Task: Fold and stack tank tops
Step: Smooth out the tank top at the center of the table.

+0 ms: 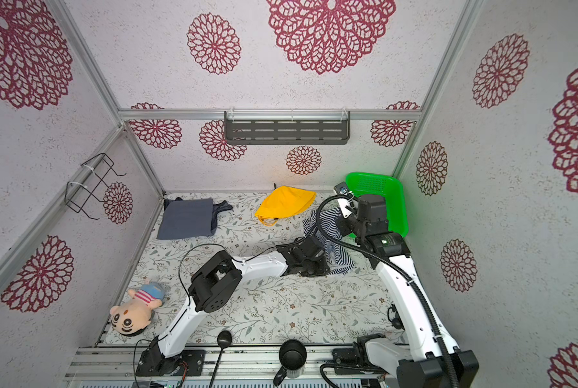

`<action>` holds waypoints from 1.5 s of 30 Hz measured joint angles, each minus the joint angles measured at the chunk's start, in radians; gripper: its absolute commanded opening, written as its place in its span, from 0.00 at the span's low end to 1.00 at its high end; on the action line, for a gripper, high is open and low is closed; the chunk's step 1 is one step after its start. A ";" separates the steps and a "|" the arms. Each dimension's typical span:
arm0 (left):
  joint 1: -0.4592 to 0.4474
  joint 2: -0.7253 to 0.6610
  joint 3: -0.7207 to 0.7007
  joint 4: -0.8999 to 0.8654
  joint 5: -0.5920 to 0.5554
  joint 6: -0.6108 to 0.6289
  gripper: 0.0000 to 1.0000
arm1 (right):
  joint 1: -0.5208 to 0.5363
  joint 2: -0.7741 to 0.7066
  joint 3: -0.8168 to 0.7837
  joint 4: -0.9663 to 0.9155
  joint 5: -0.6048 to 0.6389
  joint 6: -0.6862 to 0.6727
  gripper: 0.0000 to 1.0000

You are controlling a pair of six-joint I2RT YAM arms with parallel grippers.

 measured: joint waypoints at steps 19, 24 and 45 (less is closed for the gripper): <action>0.294 -0.681 -0.265 -0.177 -0.143 0.220 0.00 | -0.003 0.032 0.073 -0.030 -0.030 0.001 0.00; 0.423 -0.885 -0.257 -0.275 -0.224 0.318 0.00 | 0.005 0.064 0.092 -0.043 -0.055 0.000 0.00; 0.761 -1.080 -0.018 -0.536 -0.394 0.544 0.00 | 0.072 0.315 0.517 -0.481 -0.160 -0.327 0.00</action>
